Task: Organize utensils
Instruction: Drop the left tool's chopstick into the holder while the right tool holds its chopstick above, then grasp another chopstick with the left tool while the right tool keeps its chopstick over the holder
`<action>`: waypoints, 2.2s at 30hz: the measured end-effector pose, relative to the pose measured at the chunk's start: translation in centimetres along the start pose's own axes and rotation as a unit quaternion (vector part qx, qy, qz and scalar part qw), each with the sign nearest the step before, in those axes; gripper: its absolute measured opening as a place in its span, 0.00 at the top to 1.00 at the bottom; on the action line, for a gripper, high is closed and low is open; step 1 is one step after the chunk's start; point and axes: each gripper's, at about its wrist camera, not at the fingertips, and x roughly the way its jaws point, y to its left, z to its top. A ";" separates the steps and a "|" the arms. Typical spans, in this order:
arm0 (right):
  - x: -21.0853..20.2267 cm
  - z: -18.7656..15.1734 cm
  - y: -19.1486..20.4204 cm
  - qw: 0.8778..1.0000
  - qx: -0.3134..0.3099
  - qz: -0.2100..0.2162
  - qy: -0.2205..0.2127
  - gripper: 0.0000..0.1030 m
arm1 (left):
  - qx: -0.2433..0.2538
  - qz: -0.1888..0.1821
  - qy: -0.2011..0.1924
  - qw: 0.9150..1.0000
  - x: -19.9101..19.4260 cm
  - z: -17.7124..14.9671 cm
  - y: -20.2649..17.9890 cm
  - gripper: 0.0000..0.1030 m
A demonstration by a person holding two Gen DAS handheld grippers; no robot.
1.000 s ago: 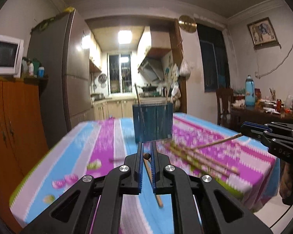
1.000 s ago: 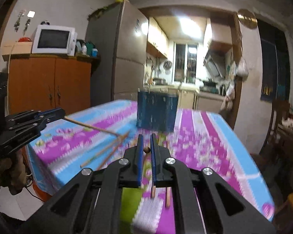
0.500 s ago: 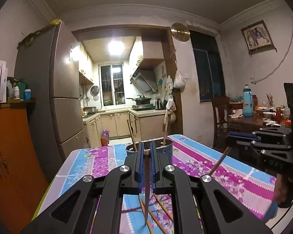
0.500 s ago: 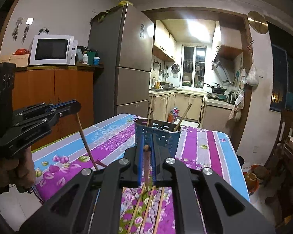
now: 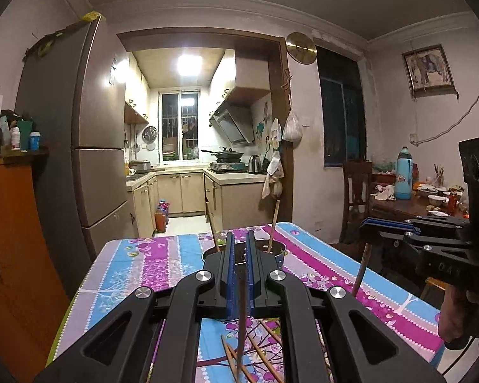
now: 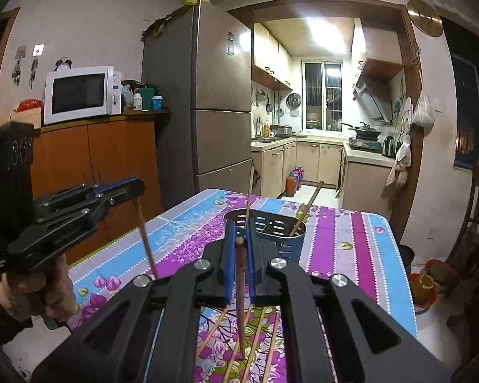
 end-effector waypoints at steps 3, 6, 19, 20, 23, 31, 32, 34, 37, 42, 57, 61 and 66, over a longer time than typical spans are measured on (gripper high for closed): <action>0.0 0.9 -0.2 1.000 0.002 0.002 0.000 0.95 | -0.011 -0.005 0.001 1.000 0.3 0.6 0.7 0.92; 0.1 1.7 -0.4 1.000 -0.003 -0.002 -0.002 0.95 | -0.016 -0.005 -0.001 1.000 0.3 1.0 1.0 0.92; -1.8 1.0 -1.4 1.000 0.012 0.009 -0.020 0.95 | 0.036 -0.033 0.087 0.995 2.1 -3.3 0.4 0.92; -2.1 1.1 -1.7 0.999 0.017 0.013 -0.027 0.95 | 0.034 -0.035 0.092 0.995 2.4 -3.8 0.3 0.92; -3.0 1.7 -2.5 0.999 0.029 0.018 -0.040 0.95 | 0.031 -0.042 0.113 0.992 3.5 -4.5 -0.4 0.92; -3.8 1.5 -4.1 0.998 0.037 0.017 -0.047 0.95 | 0.011 -0.065 0.175 0.982 6.1 -5.7 -2.3 0.76; -3.8 1.5 -4.3 0.998 0.038 0.016 -0.048 0.95 | 0.009 -0.075 0.186 0.980 6.5 -5.8 -2.6 0.75; -4.1 1.3 -4.8 0.998 0.043 0.013 -0.049 0.95 | 0.021 -0.095 0.218 0.971 7.6 -6.2 -4.1 0.70; -4.9 1.2 -5.8 0.997 0.058 0.013 -0.056 0.95 | 0.021 -0.115 0.228 0.967 8.0 -6.4 -5.2 0.69; -6.9 0.4 -5.9 0.996 0.051 0.014 -0.068 0.95 | 0.016 -0.082 0.192 0.978 4.9 -7.3 -3.9 0.61; -7.4 -2.0 -4.0 0.995 0.048 0.040 -0.081 0.95 | 0.003 0.023 0.144 0.989 -5.7 -20.7 -3.3 0.59; -7.2 -1.7 -3.7 0.995 0.042 0.040 -0.081 0.95 | 0.009 0.026 0.157 0.987 -4.6 -22.0 -3.4 0.81; -6.7 -1.9 -3.6 0.996 0.038 0.040 -0.074 0.95 | 0.005 0.026 0.160 0.987 -4.3 -22.8 -3.5 0.81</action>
